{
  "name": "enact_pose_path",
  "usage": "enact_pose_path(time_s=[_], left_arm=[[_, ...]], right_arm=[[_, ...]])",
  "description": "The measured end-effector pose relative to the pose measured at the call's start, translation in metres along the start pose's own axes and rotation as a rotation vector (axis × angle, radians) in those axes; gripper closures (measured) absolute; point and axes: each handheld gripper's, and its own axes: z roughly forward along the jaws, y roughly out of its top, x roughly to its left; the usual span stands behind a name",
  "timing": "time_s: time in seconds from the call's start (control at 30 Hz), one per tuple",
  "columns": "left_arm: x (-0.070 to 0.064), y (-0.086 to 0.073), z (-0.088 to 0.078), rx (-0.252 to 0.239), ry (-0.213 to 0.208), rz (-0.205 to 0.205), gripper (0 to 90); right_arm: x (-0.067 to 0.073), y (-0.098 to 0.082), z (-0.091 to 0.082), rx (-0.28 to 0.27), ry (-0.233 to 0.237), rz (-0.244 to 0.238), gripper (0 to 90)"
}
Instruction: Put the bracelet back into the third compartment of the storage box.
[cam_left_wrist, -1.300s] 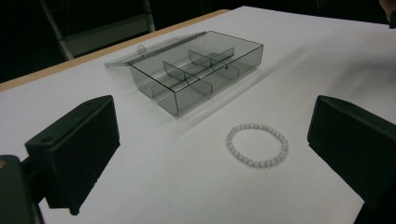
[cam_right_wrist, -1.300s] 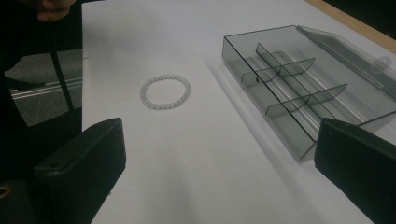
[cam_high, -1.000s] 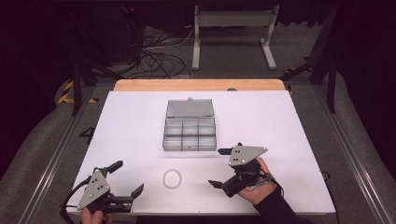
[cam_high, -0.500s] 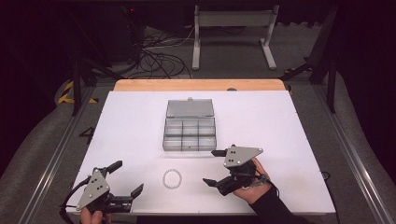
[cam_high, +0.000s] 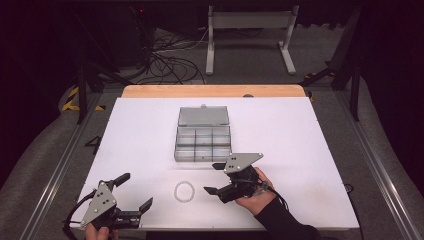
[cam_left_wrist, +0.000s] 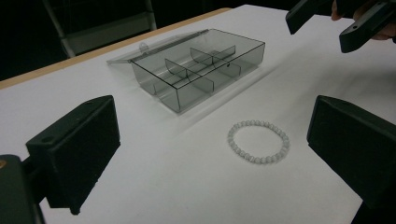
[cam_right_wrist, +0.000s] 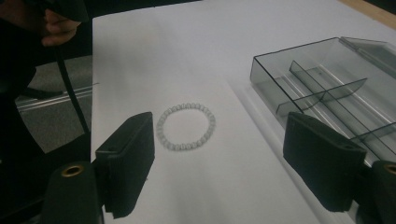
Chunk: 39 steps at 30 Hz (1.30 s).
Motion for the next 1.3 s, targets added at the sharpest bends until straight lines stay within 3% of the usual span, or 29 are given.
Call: enact_pose_path(time_s=[0.23,0.6,1.0,1.3], left_arm=[[-0.001,0.0,-0.001,0.001,0.001,-0.004,2.9],[0.0,-0.001,-0.001,0.003,0.001,-0.003,2.9],[0.0,-0.001,-0.001,0.003,0.002,-0.006,2.9],[0.0,-0.001,-0.001,0.005,0.0,-0.001,2.9]], right_arm=[[-0.001,0.002,0.017,0.0,0.015,0.025,31.6],[0.001,0.004,0.043,0.022,0.01,-0.011,39.8],[0.002,0.001,0.064,0.035,0.014,0.026,47.3],[0.002,-0.001,0.078,0.063,-0.004,0.004,54.4]])
